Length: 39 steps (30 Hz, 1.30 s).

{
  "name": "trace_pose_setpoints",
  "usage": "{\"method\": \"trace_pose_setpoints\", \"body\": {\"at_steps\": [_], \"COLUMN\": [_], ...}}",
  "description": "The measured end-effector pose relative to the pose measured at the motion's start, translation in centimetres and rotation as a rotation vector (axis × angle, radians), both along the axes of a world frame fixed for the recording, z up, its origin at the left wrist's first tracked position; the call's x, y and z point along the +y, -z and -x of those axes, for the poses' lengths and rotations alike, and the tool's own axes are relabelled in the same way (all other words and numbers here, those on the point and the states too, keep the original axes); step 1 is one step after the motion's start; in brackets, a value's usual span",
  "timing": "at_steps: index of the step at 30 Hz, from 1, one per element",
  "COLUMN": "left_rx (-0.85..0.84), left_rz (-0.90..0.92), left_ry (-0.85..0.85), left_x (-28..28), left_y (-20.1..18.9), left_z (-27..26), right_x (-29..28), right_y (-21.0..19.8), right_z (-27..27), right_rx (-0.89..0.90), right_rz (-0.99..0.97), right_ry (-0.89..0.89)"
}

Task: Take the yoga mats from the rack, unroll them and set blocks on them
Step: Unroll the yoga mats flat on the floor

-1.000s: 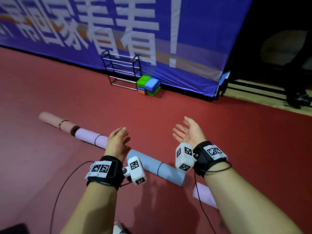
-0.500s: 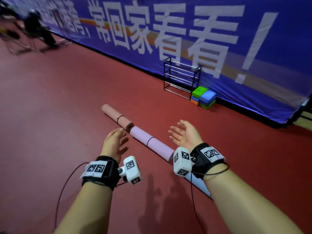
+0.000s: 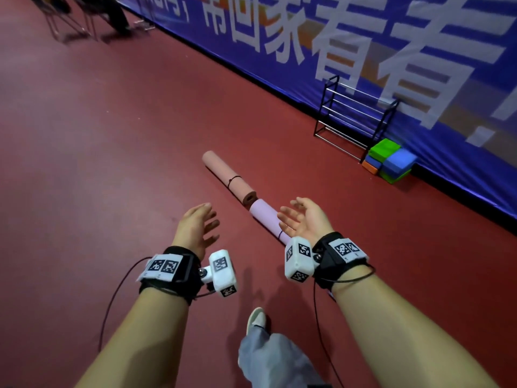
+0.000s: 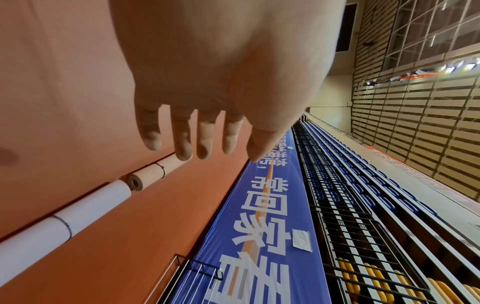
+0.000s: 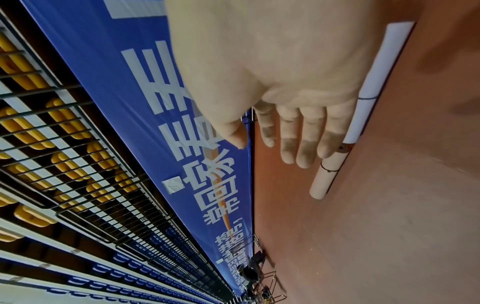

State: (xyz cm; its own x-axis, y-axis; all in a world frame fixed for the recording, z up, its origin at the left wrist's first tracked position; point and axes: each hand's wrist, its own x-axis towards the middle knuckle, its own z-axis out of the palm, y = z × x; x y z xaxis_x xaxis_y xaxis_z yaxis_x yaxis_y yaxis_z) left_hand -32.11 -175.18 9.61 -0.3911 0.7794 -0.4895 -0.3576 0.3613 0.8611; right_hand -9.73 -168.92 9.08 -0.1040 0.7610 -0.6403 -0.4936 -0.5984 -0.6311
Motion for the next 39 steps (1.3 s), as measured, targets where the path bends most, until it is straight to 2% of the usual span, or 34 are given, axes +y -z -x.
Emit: {"method": "trace_pose_setpoints", "body": {"at_steps": [4,13,22,27,33,36,39], "left_rx": [0.014,0.041,-0.01,-0.017,0.022,0.03,0.05], "left_rz": [0.023,0.032,0.098,0.136,0.177,0.202,0.25], "left_ry": [-0.017,-0.048,0.053,0.162,0.311,0.385,0.446], "left_x": [6.5,19.9,35.4,45.5,56.6,62.2,68.1], "left_y": [0.4,-1.1,3.7,4.6,5.5,7.6,10.9], "left_z": [6.1,19.5,31.7,38.6,41.3,40.2,38.7], "right_x": [6.6,20.4,33.8,41.0,47.9,51.6,56.6], "right_y": [1.0,0.5,4.3,5.2,6.1,7.9,11.5], "right_z": [6.0,18.8,29.8,36.5,39.4,38.8,37.4], "right_rx": [0.025,0.017,-0.04,-0.062,-0.044,-0.042,-0.04], "right_rz": [0.029,0.059,0.118,0.138,0.183,0.225,0.282], "right_ry": [-0.006,-0.058,0.056,0.166,0.308,0.353,0.377]}}
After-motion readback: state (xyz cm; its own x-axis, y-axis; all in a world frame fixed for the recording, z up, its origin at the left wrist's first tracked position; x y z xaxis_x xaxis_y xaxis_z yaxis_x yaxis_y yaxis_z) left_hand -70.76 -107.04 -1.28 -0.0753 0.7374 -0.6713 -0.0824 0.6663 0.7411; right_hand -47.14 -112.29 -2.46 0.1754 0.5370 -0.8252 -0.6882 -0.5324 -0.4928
